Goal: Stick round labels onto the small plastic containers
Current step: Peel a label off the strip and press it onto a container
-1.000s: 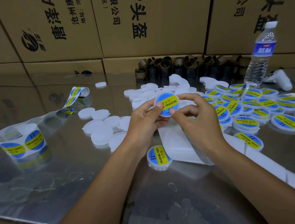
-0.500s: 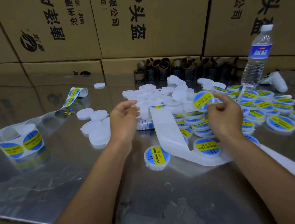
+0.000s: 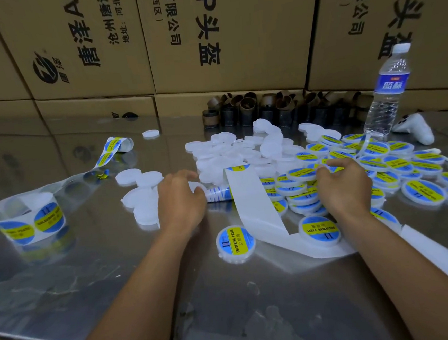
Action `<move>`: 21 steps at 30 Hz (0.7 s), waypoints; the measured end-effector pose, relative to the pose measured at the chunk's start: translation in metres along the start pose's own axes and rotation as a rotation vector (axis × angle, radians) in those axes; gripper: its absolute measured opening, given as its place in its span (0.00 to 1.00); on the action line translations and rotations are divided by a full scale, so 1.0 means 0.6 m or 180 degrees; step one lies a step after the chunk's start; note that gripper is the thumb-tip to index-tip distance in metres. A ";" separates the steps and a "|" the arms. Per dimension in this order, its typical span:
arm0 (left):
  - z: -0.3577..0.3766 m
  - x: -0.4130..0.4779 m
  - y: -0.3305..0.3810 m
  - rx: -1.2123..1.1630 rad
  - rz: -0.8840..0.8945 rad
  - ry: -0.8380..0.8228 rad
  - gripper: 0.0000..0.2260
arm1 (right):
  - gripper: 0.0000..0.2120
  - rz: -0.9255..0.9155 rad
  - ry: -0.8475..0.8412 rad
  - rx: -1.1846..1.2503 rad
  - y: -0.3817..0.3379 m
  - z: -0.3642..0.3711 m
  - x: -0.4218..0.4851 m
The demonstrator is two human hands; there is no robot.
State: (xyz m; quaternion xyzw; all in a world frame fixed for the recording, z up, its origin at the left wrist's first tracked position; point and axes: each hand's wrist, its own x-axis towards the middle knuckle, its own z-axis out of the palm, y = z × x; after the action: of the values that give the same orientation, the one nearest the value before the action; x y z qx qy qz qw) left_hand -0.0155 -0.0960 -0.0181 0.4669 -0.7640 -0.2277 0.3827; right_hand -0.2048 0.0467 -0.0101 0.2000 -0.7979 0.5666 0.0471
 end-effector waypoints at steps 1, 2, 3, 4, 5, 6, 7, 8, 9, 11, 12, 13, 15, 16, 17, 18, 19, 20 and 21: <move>0.000 -0.001 0.000 0.0150 0.0010 -0.0066 0.15 | 0.12 -0.0023 0.0031 0.0050 -0.003 0.000 -0.001; -0.001 -0.002 -0.001 0.0291 0.0005 -0.0138 0.16 | 0.11 -0.0062 0.0051 0.0102 -0.006 0.001 -0.003; -0.001 -0.002 -0.002 0.0425 -0.0009 -0.0216 0.17 | 0.11 -0.0116 0.0059 0.0142 -0.009 0.001 -0.006; -0.002 -0.002 -0.003 0.0554 -0.0019 -0.0291 0.18 | 0.10 -0.0179 0.0063 0.0162 -0.010 0.002 -0.008; -0.002 -0.002 -0.004 0.0676 -0.0009 -0.0352 0.19 | 0.09 -0.0238 0.0066 0.0167 -0.012 0.002 -0.010; -0.002 -0.002 -0.005 0.0780 0.0014 -0.0387 0.19 | 0.09 -0.0288 0.0067 0.0169 -0.013 0.002 -0.012; -0.002 -0.003 -0.005 0.0856 0.0037 -0.0398 0.19 | 0.09 -0.0328 0.0067 0.0179 -0.015 0.003 -0.014; -0.002 -0.002 -0.006 0.0912 0.0056 -0.0399 0.19 | 0.09 -0.0365 0.0067 0.0194 -0.016 0.003 -0.016; -0.003 -0.002 -0.006 0.0965 0.0078 -0.0403 0.19 | 0.08 -0.0401 0.0062 0.0210 -0.017 0.003 -0.017; -0.002 -0.002 -0.007 0.1092 0.0144 -0.0441 0.17 | 0.08 -0.0467 0.0029 0.0251 -0.019 0.004 -0.020; -0.003 -0.002 -0.007 0.1149 0.0171 -0.0464 0.17 | 0.08 -0.0501 0.0003 0.0268 -0.020 0.005 -0.022; -0.003 -0.001 -0.006 0.1189 0.0192 -0.0475 0.17 | 0.07 -0.0537 -0.0024 0.0279 -0.020 0.005 -0.024; -0.004 0.000 -0.004 0.1231 0.0246 -0.0425 0.18 | 0.07 -0.0600 -0.0052 0.0312 -0.021 0.007 -0.027; -0.004 0.000 -0.003 0.1248 0.0277 -0.0355 0.19 | 0.06 -0.0630 -0.0049 0.0336 -0.021 0.007 -0.028; -0.006 -0.001 -0.001 0.1258 0.0297 -0.0259 0.20 | 0.06 -0.0665 -0.0040 0.0361 -0.022 0.008 -0.029; -0.007 -0.002 0.000 0.1246 0.0315 -0.0154 0.21 | 0.06 -0.0707 -0.0033 0.0391 -0.024 0.009 -0.031; -0.008 -0.003 0.001 0.1188 0.0347 -0.0044 0.22 | 0.06 -0.0754 -0.0038 0.0423 -0.026 0.009 -0.032; -0.009 -0.004 0.003 0.1065 0.0402 0.0076 0.23 | 0.06 -0.0802 -0.0058 0.0454 -0.028 0.010 -0.034; -0.009 -0.005 0.006 0.0864 0.0468 0.0202 0.24 | 0.05 -0.0848 -0.0097 0.0480 -0.030 0.010 -0.037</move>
State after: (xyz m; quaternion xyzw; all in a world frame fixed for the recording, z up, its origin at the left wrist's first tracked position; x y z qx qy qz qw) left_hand -0.0121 -0.0918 -0.0135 0.4641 -0.8074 -0.0789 0.3557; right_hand -0.1768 0.0418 -0.0031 0.3156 -0.7201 0.6106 0.0947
